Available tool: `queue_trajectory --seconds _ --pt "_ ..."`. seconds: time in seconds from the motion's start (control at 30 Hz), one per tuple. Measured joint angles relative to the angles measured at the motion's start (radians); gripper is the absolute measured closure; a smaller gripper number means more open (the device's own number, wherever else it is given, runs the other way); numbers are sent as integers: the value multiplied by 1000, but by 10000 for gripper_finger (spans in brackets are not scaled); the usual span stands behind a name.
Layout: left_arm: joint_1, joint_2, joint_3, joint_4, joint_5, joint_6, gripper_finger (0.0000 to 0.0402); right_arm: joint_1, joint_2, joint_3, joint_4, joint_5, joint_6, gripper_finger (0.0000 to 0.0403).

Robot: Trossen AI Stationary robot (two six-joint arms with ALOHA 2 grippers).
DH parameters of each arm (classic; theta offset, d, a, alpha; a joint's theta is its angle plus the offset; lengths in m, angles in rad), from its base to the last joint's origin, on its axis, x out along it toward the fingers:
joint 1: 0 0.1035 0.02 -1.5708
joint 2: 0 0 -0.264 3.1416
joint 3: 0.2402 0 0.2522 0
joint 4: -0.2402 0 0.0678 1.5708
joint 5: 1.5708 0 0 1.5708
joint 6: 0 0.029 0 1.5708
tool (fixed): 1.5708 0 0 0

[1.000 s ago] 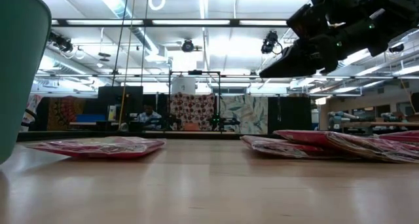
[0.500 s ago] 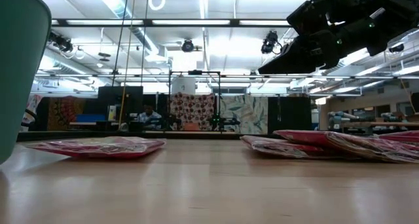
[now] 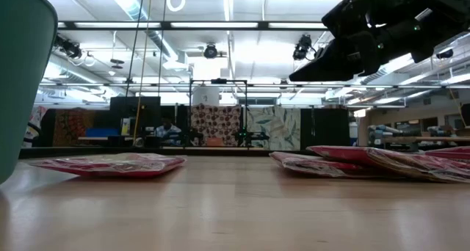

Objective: Sort popcorn bags into baskets
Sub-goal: Put the popcorn bag into the blue bin

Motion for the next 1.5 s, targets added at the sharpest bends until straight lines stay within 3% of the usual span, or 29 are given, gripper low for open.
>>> queue_trajectory --seconds 0.3,0.53,0.63,0.9,1.2,1.5 --pt "92 0 98 16 -320 136 277 0 0 0 8 -8 5 383" --pt "158 0 92 100 -569 270 276 0 0 0 8 -34 11 383" --pt "216 0 92 149 -623 306 276 0 0 0 7 -35 11 383" --pt "374 33 92 291 -586 445 271 0 0 0 7 -53 13 383" --pt "500 118 86 310 -468 788 229 0 0 0 -2 -60 19 383" --pt "570 172 -41 347 -438 1001 228 0 0 0 -3 -60 12 383"
